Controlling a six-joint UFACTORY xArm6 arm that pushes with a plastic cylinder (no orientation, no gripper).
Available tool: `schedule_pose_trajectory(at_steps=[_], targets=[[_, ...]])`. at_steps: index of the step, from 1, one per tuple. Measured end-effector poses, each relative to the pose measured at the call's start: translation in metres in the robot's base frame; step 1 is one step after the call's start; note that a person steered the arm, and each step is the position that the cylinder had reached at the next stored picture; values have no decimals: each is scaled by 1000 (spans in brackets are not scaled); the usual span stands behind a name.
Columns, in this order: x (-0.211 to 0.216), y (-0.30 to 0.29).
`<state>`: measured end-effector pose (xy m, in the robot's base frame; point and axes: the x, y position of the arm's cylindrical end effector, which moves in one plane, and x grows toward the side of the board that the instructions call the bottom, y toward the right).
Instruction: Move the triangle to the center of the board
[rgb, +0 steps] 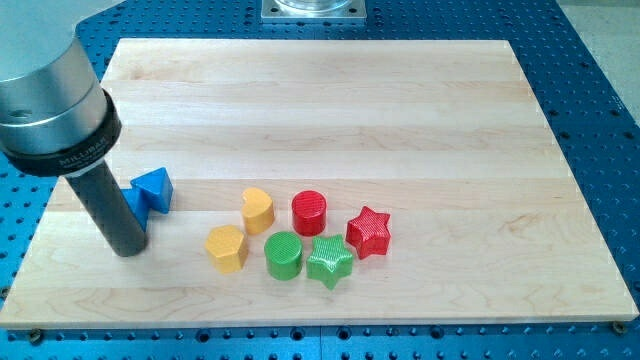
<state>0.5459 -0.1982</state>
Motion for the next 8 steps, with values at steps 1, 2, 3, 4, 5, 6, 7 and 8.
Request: schedule_pose_trajectory(at_steps=[1, 2, 3, 4, 5, 6, 7, 8], targets=[[0, -30], [0, -56], [-3, -47], [-27, -9], [-51, 31], [-60, 46], [-60, 46], [-60, 26]])
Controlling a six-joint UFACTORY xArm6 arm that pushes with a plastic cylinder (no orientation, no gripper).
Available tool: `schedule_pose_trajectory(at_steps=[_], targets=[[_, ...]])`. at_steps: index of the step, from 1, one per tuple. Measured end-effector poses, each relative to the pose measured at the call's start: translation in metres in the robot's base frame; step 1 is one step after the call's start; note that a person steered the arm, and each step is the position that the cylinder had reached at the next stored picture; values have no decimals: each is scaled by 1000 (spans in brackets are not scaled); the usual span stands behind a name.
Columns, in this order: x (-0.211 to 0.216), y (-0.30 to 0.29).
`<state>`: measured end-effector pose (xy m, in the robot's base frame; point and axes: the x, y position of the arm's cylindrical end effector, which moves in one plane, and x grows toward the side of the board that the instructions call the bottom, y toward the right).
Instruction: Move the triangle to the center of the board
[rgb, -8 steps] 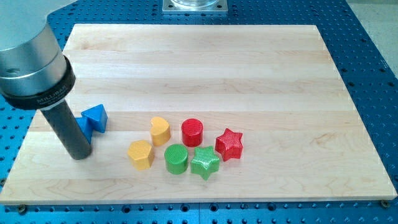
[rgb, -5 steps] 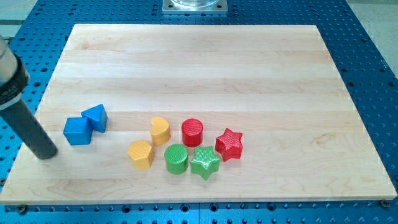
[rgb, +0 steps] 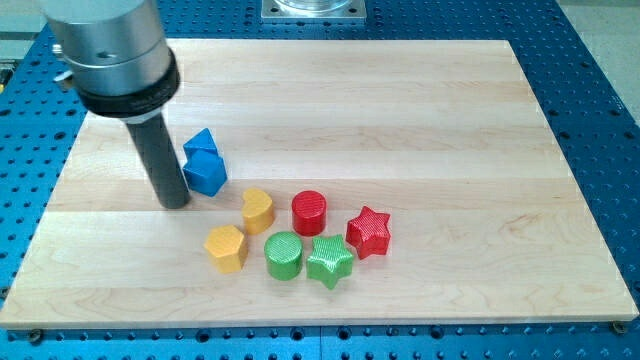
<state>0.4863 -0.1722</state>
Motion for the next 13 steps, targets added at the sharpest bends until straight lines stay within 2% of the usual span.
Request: schedule_pose_trajectory(at_steps=[1, 2, 3, 5, 7, 9, 10, 11, 13], targets=[[-4, -18], [-39, 2], [-53, 12], [-72, 112], [-89, 159], [-163, 169], [-180, 181], [-171, 187], [-55, 187]])
